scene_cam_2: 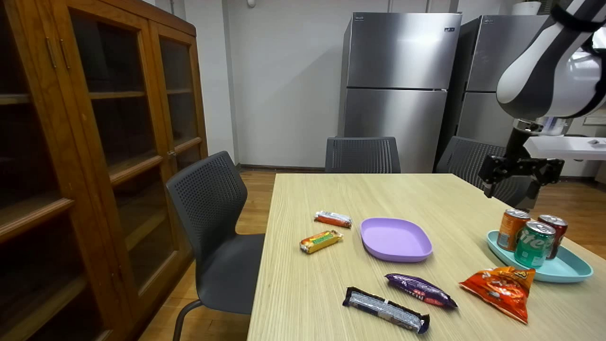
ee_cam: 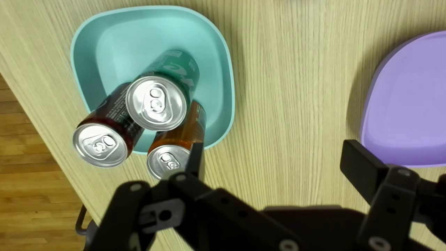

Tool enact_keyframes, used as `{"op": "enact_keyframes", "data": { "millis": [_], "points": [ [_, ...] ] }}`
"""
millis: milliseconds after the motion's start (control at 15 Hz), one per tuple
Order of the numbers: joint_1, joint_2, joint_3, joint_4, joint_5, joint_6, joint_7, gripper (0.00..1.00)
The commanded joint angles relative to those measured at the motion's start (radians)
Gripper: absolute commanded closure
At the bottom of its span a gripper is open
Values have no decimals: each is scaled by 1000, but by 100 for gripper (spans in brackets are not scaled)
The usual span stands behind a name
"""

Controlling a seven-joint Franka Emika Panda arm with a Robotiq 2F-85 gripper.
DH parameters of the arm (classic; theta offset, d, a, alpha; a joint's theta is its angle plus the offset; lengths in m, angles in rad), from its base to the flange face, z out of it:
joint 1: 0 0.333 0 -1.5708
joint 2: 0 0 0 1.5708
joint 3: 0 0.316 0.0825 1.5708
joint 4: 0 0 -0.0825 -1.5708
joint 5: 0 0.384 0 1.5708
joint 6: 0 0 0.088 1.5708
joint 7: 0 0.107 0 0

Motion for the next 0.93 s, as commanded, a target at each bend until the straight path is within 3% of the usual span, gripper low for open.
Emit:
{"op": "enact_keyframes", "data": {
  "millis": [0,400,867],
  "points": [
    [-2,-39,6,-28,-19,-13,7,0],
    [0,-50,33,-37,-10,-7,-14,0],
    [33,-66,108,-56,-4,0,-49,0]
  ]
}}
